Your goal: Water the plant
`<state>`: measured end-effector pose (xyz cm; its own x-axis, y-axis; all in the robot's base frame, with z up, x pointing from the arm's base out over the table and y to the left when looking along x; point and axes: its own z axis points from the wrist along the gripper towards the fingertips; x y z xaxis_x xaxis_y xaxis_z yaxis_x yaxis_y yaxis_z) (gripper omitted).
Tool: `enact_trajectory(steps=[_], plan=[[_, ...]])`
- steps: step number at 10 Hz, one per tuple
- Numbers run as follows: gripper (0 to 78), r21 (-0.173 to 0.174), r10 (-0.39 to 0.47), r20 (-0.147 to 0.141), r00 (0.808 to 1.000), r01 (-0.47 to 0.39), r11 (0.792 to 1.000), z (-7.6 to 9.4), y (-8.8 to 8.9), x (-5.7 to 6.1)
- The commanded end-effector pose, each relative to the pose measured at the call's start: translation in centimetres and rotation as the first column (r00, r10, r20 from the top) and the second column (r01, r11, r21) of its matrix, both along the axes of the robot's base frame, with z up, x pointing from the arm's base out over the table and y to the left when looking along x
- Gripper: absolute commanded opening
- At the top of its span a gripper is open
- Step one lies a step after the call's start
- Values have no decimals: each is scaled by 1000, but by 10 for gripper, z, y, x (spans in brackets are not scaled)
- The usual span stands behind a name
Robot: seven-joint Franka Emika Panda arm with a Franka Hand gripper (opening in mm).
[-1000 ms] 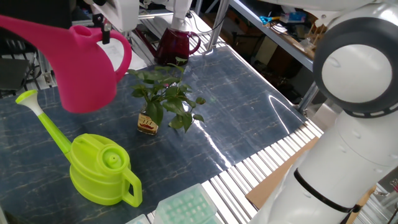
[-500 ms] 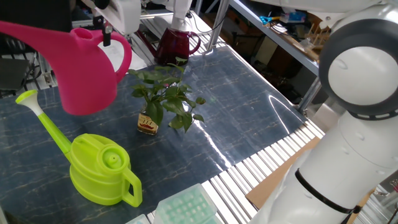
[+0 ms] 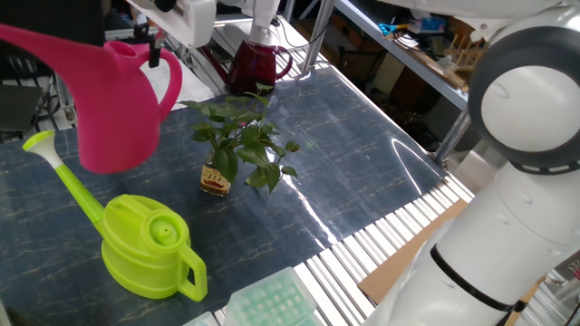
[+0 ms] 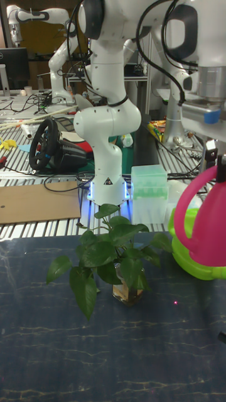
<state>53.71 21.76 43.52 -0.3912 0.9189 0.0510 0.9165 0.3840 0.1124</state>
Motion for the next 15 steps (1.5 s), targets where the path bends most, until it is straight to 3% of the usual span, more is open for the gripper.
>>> enact_trajectory(steps=[1, 4, 7, 8, 9, 10, 15], plan=[[12, -36, -23, 2, 1000, 23, 999, -21, 17, 5], [12, -52, -39, -2, 999, 39, 998, -39, 28, 12], [12, -65, -48, 0, 999, 48, 997, -73, 43, 26], [12, -86, -47, 0, 999, 47, 995, -83, 46, 30], [12, -90, -46, 1, 999, 46, 995, -88, 47, 31], [12, -90, -49, 5, 999, 49, 995, -98, 50, 35], [12, -64, -36, 13, 999, 37, 997, -116, 46, 41]])
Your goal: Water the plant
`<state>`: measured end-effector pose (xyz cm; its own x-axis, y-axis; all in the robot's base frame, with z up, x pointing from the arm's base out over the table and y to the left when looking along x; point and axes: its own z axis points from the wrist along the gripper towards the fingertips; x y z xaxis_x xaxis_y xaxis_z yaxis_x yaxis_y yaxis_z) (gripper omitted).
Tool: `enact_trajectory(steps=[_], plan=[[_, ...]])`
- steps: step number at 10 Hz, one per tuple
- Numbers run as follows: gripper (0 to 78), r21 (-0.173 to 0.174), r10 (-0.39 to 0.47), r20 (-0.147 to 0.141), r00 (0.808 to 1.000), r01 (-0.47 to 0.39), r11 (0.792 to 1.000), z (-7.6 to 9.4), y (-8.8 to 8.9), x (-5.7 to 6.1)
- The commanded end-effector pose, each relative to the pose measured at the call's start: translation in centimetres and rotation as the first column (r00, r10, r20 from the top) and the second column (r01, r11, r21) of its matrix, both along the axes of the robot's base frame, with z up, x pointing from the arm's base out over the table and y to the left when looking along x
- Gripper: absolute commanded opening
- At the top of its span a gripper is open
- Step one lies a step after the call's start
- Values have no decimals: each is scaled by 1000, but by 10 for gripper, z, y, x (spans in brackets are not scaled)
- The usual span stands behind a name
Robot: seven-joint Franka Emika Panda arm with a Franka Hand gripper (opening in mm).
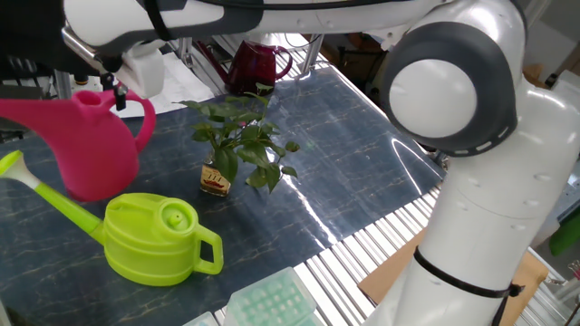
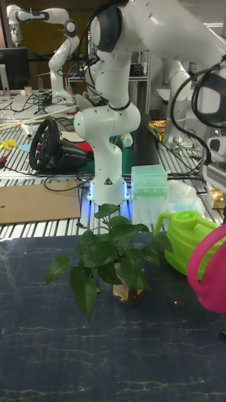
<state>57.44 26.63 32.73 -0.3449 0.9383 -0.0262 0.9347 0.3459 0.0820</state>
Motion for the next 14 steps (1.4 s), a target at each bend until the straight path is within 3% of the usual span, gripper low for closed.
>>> enact_trajectory(steps=[1, 2, 6, 7, 14], plan=[[12, 17, 17, 17, 1000, -17, 1000, -12, -4, 4], [12, 3, 26, 23, 999, -26, 1000, -23, -5, 6], [12, 4, 18, -2, 1000, -18, 1000, -32, -4, 8], [774, 4, 18, -3, 1000, -18, 1000, -32, -4, 8], [774, 4, 18, -3, 1000, -18, 1000, -32, -4, 8]])
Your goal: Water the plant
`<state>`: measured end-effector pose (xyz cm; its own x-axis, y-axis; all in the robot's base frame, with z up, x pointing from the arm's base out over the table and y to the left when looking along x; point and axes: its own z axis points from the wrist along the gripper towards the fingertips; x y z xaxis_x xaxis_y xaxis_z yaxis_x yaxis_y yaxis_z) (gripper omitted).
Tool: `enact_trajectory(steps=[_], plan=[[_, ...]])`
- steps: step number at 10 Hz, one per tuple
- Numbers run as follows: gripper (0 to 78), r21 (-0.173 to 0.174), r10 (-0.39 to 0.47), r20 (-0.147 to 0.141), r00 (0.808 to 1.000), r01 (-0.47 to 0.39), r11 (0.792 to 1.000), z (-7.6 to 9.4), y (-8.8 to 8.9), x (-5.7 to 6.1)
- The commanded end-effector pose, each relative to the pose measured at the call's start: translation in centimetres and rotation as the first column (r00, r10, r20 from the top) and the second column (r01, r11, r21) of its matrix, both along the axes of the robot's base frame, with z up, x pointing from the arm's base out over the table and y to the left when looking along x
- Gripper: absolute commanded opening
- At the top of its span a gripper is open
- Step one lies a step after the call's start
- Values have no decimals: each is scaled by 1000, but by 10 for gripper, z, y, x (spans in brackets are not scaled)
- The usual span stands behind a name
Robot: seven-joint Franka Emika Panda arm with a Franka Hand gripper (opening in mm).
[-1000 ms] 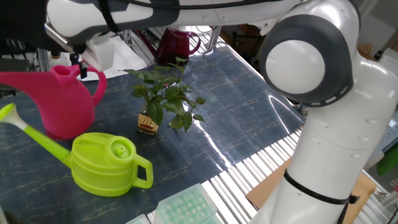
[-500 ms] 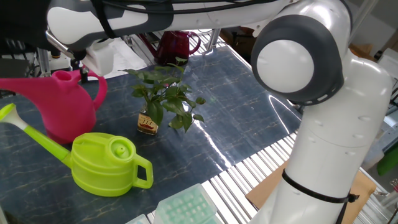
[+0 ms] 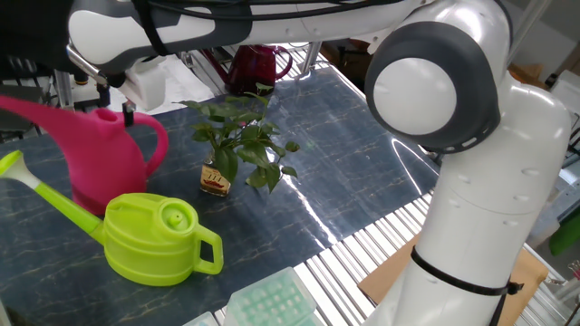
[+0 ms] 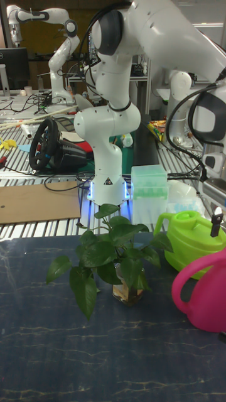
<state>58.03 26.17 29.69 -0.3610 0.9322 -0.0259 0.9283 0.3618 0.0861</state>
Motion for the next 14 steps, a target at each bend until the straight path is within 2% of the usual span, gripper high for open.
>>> enact_trajectory(steps=[1, 4, 5, 10, 14], plan=[[774, 3, 1, -7, 1000, -1, 1000, -2, 0, 2], [774, 3, 1, -7, 1000, -1, 1000, -2, 0, 2], [774, 11, 40, -39, 998, -40, 999, 9, -1, -4], [774, 3, 67, -54, 996, -67, 998, 25, -6, -7], [774, 23, 146, -71, 987, -145, 989, 50, -33, -5]])
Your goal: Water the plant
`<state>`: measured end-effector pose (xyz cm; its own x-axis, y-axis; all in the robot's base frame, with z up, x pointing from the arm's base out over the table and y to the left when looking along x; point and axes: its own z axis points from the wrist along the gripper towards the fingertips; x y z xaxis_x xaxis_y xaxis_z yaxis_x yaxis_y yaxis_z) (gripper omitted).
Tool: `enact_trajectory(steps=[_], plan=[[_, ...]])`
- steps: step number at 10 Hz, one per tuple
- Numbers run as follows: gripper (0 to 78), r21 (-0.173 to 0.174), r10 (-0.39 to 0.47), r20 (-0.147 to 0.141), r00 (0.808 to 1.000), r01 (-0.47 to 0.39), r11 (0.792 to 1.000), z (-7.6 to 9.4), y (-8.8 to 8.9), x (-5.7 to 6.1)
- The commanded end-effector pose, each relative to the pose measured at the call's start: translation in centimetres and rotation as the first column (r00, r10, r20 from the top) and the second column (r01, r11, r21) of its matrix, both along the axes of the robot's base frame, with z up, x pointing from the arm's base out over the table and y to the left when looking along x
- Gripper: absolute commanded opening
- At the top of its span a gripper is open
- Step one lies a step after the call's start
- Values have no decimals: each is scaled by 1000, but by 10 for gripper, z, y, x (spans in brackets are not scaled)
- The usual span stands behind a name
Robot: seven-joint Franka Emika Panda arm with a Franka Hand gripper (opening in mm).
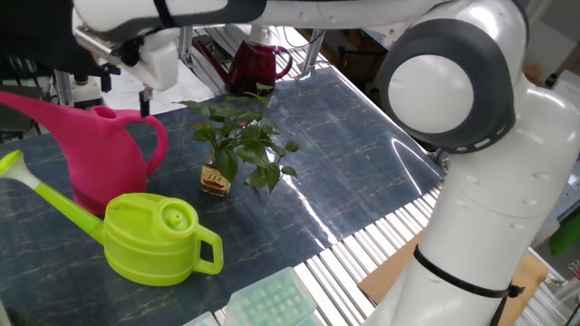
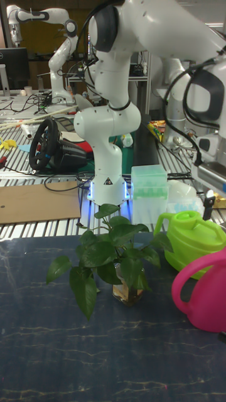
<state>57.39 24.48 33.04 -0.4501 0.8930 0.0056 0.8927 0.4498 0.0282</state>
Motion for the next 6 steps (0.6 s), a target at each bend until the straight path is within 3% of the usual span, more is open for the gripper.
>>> enact_trajectory(steps=[1, 3, 6], plan=[[774, 13, 63, -9, 998, -63, 998, 19, -19, 2], [774, 9, 140, -9, 990, -140, 990, 28, -30, 1], [774, 17, 277, -13, 961, -277, 961, 41, -52, 1]])
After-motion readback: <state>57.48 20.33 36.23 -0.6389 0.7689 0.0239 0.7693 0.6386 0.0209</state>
